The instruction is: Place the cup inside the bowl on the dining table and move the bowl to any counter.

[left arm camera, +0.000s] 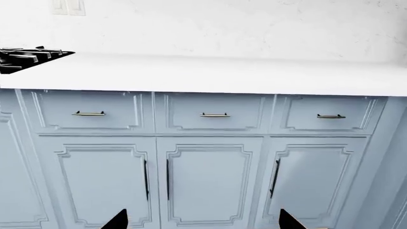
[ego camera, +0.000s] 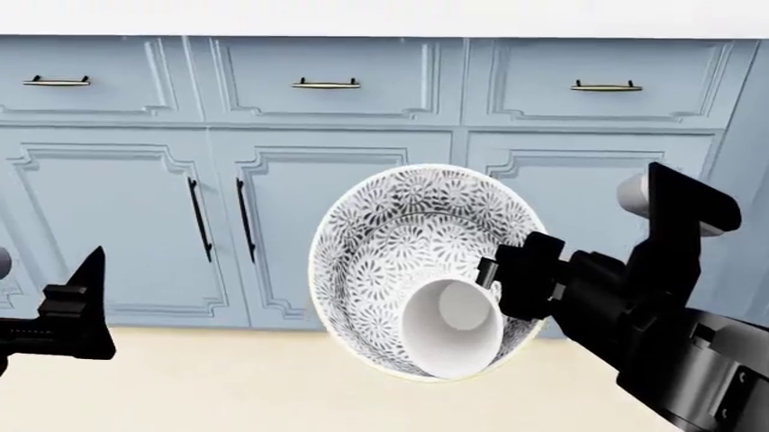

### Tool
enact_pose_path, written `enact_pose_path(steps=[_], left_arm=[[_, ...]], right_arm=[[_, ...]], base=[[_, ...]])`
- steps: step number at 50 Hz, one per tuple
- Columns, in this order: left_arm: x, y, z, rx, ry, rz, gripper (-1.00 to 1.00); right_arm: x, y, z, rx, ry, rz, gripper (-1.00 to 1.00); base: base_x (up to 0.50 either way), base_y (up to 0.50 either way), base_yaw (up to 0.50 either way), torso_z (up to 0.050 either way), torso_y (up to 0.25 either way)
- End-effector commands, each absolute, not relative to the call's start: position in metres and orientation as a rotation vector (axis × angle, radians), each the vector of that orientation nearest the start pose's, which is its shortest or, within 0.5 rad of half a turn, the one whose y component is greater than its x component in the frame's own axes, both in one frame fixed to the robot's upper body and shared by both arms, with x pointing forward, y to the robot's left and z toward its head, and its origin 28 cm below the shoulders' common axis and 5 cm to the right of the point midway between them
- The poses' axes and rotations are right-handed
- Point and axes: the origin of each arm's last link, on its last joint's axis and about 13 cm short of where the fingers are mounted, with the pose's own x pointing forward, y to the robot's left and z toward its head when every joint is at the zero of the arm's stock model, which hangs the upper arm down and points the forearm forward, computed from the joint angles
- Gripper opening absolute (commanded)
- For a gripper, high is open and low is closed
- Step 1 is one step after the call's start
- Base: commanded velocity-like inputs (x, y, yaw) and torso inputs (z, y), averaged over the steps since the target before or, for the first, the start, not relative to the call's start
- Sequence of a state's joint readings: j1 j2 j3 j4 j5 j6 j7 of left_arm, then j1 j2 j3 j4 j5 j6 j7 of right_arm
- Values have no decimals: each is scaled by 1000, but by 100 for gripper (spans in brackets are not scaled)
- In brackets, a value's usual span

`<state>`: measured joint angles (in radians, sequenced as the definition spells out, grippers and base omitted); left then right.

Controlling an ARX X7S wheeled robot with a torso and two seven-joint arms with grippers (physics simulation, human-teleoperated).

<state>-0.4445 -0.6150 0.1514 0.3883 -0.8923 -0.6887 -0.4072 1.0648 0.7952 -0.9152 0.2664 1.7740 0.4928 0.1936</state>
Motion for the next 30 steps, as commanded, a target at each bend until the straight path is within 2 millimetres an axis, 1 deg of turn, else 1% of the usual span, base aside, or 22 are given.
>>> enact_pose_path(steps=[1,7,23,30], left_arm=[[255,264,167,-42,60,-80,100],[256,264,167,-43,59,-84,100],[259,260,174,-44,37,-94,100],[258,263,172,-42,43,-87,100]], right_arm=[[322,-176,193,480,450,360,-100],[322,-176,190,490,450,358,-100],[325,-172,196,484,439,367,-100],[324,-172,199,481,432,372,-100]], base=[[500,17,0,0,0],[500,19,0,0,2],[500,5,0,1,1],[473,2,0,0,1]])
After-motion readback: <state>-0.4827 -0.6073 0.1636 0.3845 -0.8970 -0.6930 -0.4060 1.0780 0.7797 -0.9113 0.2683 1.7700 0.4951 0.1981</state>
